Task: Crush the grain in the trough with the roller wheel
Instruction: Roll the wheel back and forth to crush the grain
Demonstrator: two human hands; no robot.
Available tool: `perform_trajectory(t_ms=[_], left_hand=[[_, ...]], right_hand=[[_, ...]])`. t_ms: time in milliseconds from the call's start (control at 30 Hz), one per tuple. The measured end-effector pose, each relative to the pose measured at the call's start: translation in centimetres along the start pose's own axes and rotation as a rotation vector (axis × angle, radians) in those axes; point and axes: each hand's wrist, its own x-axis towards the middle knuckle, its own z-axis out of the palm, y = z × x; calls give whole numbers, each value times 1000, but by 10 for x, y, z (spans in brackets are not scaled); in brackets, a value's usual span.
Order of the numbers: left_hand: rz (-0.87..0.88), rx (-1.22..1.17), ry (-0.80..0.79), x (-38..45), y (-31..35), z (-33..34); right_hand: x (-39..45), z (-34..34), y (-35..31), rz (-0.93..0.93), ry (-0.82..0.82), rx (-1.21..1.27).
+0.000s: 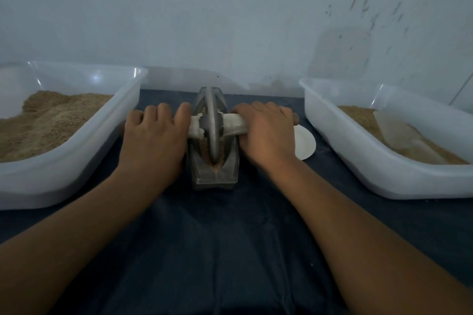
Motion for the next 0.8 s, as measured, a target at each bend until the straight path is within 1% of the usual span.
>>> perform_trajectory(t_ms=[100, 267, 367, 467, 667, 733, 800], left_hand=[[16, -19, 14, 3, -1, 1], [27, -48, 24, 18, 1, 1], [21, -98, 17, 26, 1, 6], [24, -108, 44, 36, -2, 13], [20, -170, 22, 55, -7, 29], [7, -188, 31, 59, -6, 33], [2, -178, 63, 65, -5, 35]], right_hand=[[1, 2, 1, 11, -14, 6], [6, 9, 7, 63, -116, 35], [11, 14, 10, 52, -124, -7], [20, 18, 11, 54, -150, -21], [39, 28, 13, 44, -194, -54], [47, 31, 15, 41, -200, -56], [53, 33, 19, 50, -240, -41]])
